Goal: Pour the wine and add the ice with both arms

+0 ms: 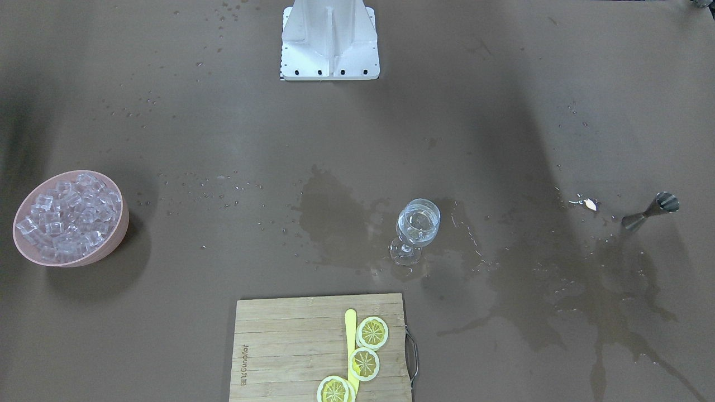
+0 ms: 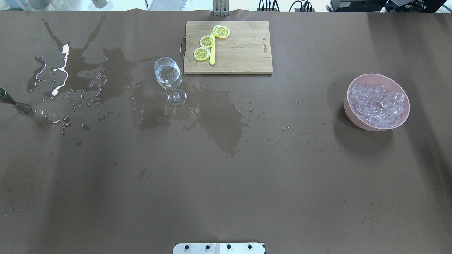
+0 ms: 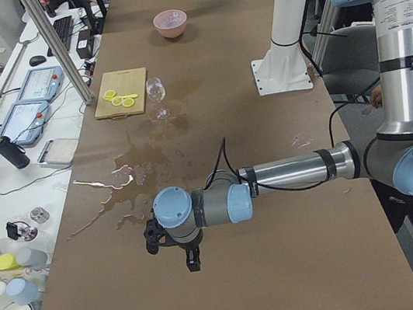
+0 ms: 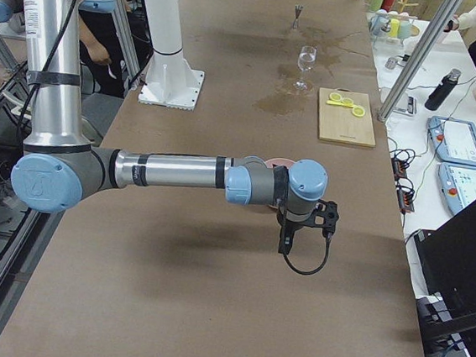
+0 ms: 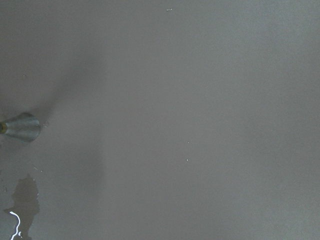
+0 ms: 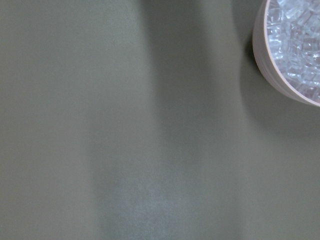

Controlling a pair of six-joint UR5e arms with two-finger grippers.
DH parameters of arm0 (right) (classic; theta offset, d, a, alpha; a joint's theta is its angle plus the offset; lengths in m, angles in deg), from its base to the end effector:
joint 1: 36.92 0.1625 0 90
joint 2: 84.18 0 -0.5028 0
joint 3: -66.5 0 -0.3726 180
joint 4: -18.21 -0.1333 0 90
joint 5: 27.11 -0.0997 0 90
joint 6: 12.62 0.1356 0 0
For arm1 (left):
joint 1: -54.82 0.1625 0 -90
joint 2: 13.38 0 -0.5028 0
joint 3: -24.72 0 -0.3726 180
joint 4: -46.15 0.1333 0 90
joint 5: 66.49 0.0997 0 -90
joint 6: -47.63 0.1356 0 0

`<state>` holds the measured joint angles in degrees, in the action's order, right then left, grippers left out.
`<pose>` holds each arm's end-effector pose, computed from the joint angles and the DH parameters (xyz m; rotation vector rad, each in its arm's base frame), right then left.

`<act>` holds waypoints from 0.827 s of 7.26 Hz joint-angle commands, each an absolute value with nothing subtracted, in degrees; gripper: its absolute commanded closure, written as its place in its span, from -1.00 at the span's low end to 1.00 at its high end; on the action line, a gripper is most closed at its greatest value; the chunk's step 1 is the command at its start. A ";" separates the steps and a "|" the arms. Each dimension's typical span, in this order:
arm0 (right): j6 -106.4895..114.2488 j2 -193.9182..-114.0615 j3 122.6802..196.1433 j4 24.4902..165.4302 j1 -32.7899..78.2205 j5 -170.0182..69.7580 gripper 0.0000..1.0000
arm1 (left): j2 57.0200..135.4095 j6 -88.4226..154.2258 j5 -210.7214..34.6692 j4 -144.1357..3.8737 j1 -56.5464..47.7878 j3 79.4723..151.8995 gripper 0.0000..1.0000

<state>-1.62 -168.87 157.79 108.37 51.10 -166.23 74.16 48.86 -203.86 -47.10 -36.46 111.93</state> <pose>0.0126 -0.5264 0.6973 0.0080 -0.8631 0.0994 -0.0435 -0.4450 0.7942 -0.0148 0.8272 -0.0153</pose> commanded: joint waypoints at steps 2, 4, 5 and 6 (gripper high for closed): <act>1.60 -166.37 157.64 108.30 50.19 -166.68 -1.00 | 74.16 48.86 -203.87 -47.10 -36.50 112.08 -0.96; 6.43 -163.65 157.21 108.21 46.77 -166.42 -0.99 | 74.16 48.95 -203.78 -47.10 -36.41 111.99 -0.96; 9.23 -162.42 157.21 107.87 45.28 -166.15 -0.99 | 74.16 48.95 -203.78 -47.19 -36.41 111.90 -0.96; 11.79 -161.10 157.12 107.86 43.70 -165.98 -0.98 | 74.16 48.95 -203.78 -47.19 -36.41 111.90 -0.96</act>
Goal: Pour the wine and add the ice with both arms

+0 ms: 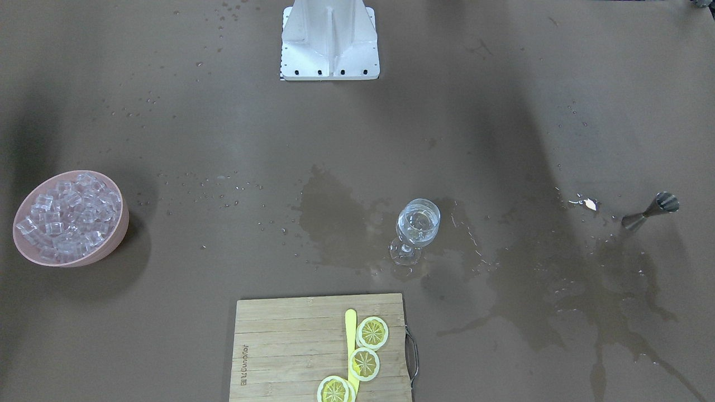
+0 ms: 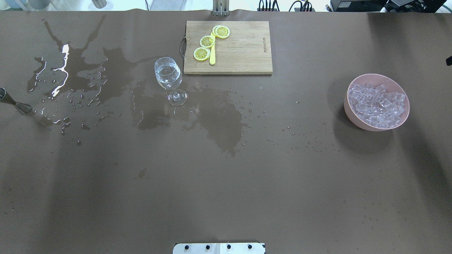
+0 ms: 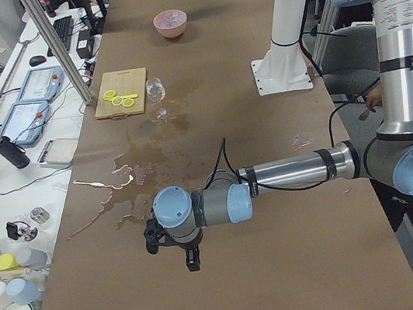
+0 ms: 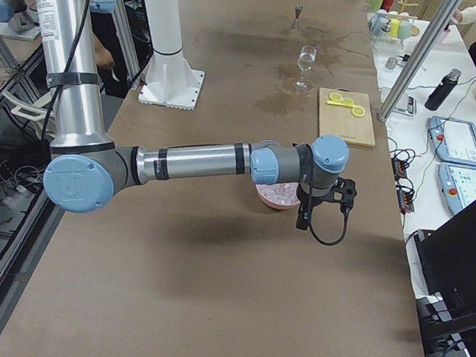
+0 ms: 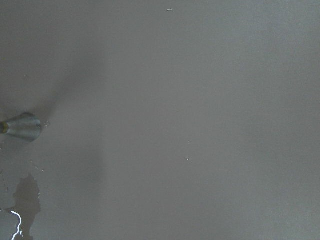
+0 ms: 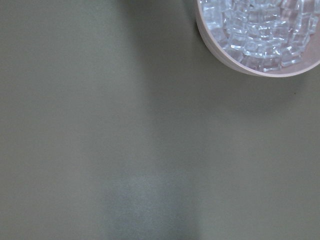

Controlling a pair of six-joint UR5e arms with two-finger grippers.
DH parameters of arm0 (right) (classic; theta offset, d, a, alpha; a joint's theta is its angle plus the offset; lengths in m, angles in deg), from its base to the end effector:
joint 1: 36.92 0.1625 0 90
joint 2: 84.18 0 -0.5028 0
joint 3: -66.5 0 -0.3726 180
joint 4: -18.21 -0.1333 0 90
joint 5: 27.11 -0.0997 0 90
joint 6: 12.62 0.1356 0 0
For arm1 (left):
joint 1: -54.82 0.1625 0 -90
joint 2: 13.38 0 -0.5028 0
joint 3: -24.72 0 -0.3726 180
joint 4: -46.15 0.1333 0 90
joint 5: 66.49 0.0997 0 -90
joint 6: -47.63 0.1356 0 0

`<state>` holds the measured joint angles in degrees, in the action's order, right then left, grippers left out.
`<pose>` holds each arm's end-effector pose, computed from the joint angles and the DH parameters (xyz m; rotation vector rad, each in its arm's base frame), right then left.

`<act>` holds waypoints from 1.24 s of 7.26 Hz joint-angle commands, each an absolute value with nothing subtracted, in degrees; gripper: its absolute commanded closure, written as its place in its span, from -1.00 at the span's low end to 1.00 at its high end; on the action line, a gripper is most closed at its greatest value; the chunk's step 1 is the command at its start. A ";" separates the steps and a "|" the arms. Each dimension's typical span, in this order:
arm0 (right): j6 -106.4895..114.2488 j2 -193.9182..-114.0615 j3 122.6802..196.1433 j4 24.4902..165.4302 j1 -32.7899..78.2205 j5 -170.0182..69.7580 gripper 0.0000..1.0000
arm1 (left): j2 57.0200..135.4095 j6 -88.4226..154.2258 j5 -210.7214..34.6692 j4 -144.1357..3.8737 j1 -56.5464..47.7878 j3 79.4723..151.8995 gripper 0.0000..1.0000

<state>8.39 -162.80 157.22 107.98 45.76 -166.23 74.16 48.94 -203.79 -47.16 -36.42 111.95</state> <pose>-0.0434 -0.5791 0.6427 -0.0133 -0.8777 0.1312 -0.0433 -0.4452 0.7940 -0.0132 0.8260 -0.0127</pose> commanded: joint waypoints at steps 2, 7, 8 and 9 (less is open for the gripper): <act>17.32 -158.46 156.77 107.77 40.36 -164.05 -0.90 | 74.16 48.95 -203.87 -47.10 -36.50 112.25 -0.96; 30.24 -154.76 156.94 104.90 31.84 -159.58 -0.63 | 74.07 49.30 -203.25 -47.02 -36.42 111.73 -0.96; 33.05 -154.85 156.77 102.44 29.73 -158.08 -0.63 | 74.07 49.30 -203.69 -46.84 -36.50 112.25 -0.96; 34.73 -155.46 156.86 101.28 28.31 -157.20 -0.58 | 73.64 49.39 -203.69 -47.01 -36.50 112.26 -0.96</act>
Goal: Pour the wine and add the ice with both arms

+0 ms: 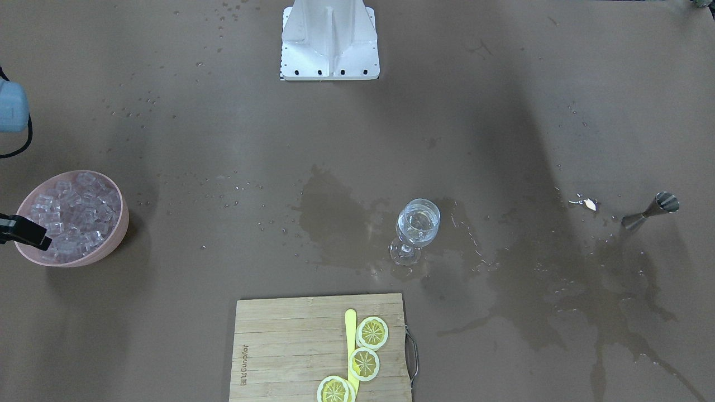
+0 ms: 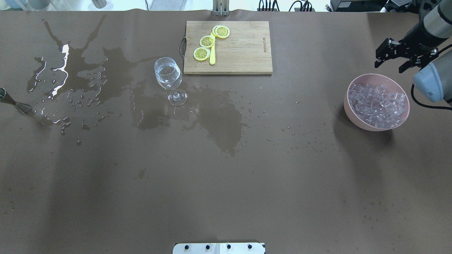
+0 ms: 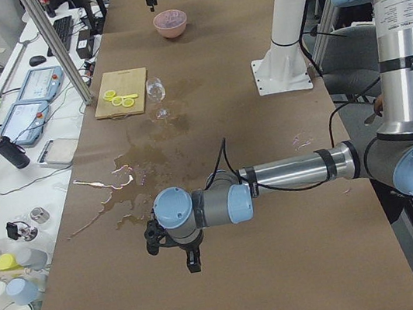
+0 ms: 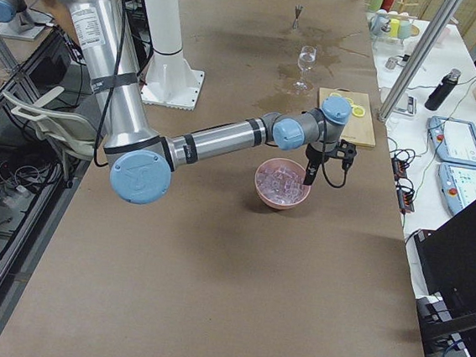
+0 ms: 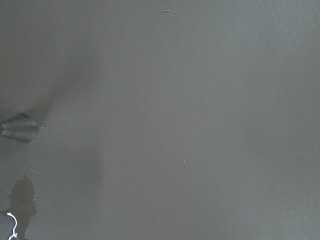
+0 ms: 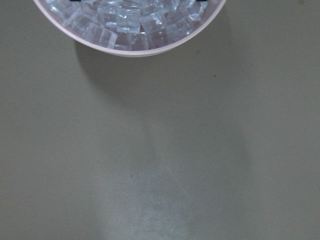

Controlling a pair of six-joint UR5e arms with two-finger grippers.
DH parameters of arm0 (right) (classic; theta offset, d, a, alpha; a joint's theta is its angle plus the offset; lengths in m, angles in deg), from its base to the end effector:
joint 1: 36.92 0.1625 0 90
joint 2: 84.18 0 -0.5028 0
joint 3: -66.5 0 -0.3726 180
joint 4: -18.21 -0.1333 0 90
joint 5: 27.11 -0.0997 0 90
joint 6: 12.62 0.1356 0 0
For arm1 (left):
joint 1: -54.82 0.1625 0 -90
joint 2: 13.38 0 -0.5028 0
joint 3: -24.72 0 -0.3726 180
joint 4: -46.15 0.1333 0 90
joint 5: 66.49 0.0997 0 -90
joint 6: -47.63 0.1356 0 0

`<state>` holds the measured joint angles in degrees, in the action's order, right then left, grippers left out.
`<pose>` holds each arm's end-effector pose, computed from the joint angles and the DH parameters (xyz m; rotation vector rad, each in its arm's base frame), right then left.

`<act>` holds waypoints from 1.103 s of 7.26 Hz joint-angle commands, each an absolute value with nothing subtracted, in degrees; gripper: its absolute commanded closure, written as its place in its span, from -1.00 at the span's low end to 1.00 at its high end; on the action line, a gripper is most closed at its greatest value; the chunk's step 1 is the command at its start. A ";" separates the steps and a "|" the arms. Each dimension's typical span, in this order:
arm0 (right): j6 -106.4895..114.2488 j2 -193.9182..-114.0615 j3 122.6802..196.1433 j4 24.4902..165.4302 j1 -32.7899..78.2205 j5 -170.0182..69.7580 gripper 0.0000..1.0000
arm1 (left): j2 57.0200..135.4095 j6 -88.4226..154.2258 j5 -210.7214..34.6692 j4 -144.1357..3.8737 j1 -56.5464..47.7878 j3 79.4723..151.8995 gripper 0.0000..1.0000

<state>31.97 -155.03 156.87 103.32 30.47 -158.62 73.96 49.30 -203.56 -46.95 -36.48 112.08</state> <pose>-0.2094 -0.6157 0.5642 -0.0557 -0.8201 0.2075 -0.0441 -0.4429 0.7953 -0.0149 0.8221 -0.0097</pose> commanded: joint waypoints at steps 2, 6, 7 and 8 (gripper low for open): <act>36.85 -158.61 156.94 96.64 26.81 -156.92 -0.33 | 72.76 49.39 -203.43 -47.19 -36.42 112.00 -0.96; 44.75 -165.56 157.03 83.64 22.34 -155.96 -0.31 | 71.88 49.39 -201.31 -47.19 -36.50 117.95 -0.96; 45.99 -165.74 157.12 82.73 21.45 -155.78 -0.33 | 71.96 49.30 -201.40 -47.19 -36.42 118.06 -0.96; 46.26 -165.83 157.29 82.64 20.83 -155.34 -0.33 | 71.88 49.30 -201.23 -47.19 -36.50 117.10 -0.96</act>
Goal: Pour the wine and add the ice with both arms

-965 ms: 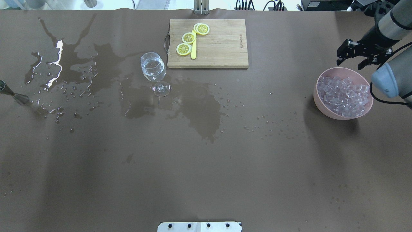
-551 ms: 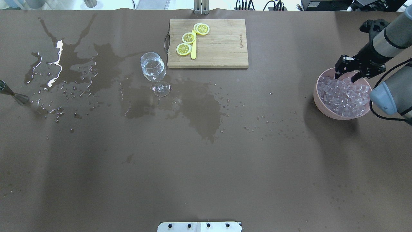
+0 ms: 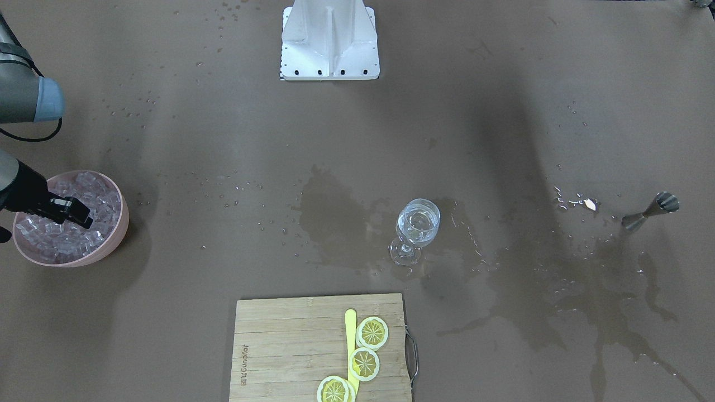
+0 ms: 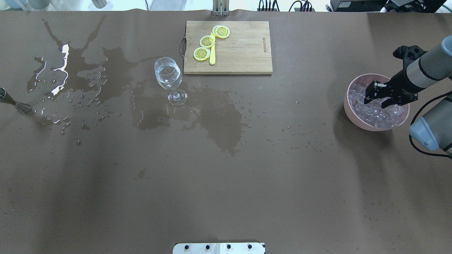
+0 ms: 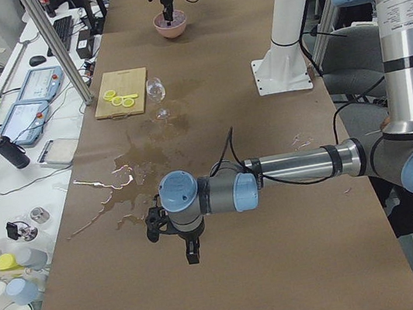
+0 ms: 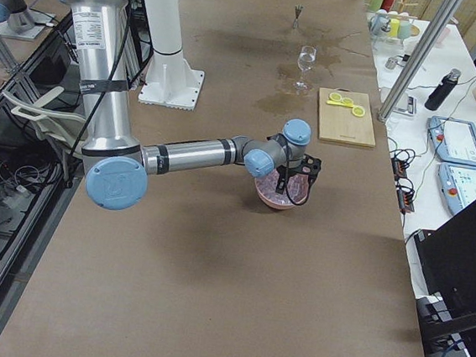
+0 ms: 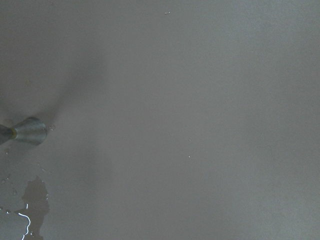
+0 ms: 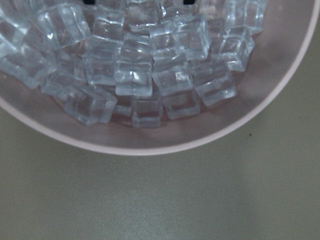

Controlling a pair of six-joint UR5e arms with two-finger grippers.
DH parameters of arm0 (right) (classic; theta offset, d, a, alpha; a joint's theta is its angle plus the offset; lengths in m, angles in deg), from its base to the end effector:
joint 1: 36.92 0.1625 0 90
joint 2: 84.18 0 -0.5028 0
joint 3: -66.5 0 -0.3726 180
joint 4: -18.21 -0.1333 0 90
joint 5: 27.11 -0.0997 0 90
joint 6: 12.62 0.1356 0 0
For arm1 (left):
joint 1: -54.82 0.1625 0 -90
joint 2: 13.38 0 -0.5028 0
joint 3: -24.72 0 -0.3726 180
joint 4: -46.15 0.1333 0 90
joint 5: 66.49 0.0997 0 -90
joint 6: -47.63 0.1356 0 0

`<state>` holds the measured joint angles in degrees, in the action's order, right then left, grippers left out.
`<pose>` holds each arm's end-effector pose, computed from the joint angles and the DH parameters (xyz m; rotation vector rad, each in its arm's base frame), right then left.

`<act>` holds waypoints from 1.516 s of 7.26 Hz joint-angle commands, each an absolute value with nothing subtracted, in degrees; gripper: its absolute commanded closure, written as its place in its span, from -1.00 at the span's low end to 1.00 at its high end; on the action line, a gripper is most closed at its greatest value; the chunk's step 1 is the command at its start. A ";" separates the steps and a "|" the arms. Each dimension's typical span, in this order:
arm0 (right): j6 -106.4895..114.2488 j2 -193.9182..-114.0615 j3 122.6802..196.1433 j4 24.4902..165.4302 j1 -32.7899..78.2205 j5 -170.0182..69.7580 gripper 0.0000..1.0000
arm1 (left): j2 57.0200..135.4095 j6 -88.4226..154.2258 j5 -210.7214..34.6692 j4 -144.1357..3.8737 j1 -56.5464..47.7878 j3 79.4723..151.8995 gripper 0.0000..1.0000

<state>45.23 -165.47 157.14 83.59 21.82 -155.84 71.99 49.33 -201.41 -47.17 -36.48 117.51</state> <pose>-0.2624 -0.5257 0.6310 -0.0540 -0.8677 0.2343 -0.0474 -0.4330 0.7690 0.0450 0.7831 0.0167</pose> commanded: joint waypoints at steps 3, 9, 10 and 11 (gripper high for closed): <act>46.79 -168.81 157.30 78.00 19.07 -154.81 -0.38 | 71.79 49.39 -200.97 -46.84 -36.50 116.48 -0.96; 47.06 -168.30 157.47 76.92 18.89 -154.90 0.87 | 72.05 49.39 -200.97 -47.28 -36.50 118.22 -0.96; 47.06 -168.03 157.56 77.27 18.89 -155.16 0.88 | 72.14 49.39 -200.88 -47.37 -36.42 118.49 -0.96; 47.06 -167.86 157.65 77.45 18.89 -155.51 0.88 | 72.40 49.56 -200.88 -47.37 -36.41 118.84 -0.96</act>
